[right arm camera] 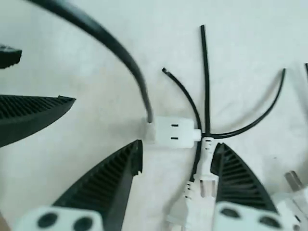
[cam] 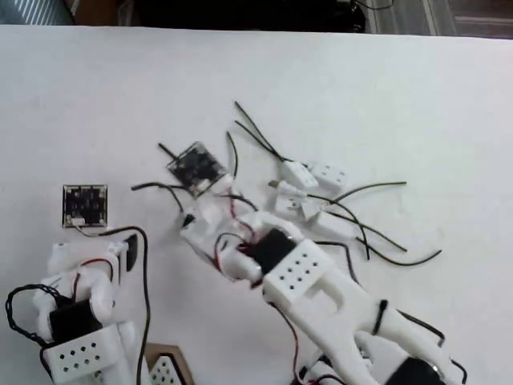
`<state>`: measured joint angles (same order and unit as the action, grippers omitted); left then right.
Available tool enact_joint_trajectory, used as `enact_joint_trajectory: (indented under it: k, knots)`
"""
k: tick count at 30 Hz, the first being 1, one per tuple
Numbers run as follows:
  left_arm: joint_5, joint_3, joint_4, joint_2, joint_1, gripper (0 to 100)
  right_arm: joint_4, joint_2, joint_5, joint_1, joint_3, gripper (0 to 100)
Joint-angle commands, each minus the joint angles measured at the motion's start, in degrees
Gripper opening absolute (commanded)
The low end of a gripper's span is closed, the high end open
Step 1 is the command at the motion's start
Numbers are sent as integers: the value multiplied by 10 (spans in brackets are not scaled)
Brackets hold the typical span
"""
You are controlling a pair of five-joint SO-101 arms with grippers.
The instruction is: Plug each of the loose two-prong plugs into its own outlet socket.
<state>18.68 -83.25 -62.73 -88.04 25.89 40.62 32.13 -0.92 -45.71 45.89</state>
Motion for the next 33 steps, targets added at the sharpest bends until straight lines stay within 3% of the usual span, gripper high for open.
enact_joint_trajectory:
  k: [1, 4, 7, 11, 19, 24, 33]
  knots:
    - [9, 4, 5, -7, 2, 291, 8, 54, 6, 60, 15, 230]
    - [40, 6, -6, -7, -22, 291, 6, 61, 67, 100, 34, 230]
    - [59, 6, -30, -7, -95, 308, -14, 61, 115, 125, 53, 231]
    - [62, 4, -40, -5, -163, 362, -43, 65, 120, 136, 82, 231]
    - [97, 6, -11, 26, -204, 366, -60, 65, 120, 136, 101, 230]
    - [98, 37, 79, 160, -204, 366, -60, 61, 120, 138, 101, 230]
    - [98, 232, 117, 482, -240, 362, -58, 61, 120, 139, 101, 230]
